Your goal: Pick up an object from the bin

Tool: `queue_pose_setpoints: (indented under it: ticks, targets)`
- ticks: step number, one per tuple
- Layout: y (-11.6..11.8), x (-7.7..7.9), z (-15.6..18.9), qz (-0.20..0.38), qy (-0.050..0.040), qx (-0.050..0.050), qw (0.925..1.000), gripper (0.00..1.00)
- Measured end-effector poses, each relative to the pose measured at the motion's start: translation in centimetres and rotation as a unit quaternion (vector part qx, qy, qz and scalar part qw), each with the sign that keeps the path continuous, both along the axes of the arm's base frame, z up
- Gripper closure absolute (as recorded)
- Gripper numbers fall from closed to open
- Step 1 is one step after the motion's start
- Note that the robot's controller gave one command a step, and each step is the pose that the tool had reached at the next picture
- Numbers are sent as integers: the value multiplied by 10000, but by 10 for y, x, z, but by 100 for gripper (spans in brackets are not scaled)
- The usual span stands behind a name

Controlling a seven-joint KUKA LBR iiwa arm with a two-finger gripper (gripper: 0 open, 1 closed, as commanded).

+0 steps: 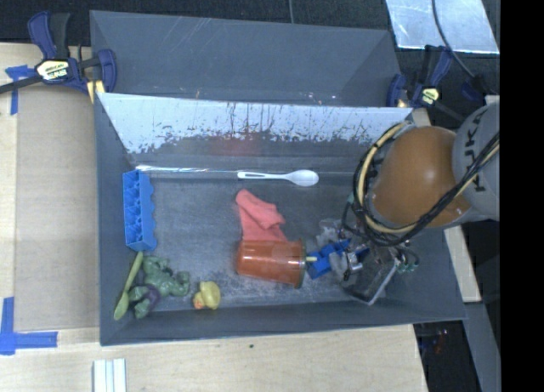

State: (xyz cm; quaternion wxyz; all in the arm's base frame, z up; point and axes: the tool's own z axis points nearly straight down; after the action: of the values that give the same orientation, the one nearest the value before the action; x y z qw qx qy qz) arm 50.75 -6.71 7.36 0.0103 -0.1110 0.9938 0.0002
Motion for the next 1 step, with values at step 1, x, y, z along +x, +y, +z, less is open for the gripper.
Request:
queue_pose_setpoints:
  ticks: [1]
  targets:
    - [0,-2,24,1,16,1,10000,100]
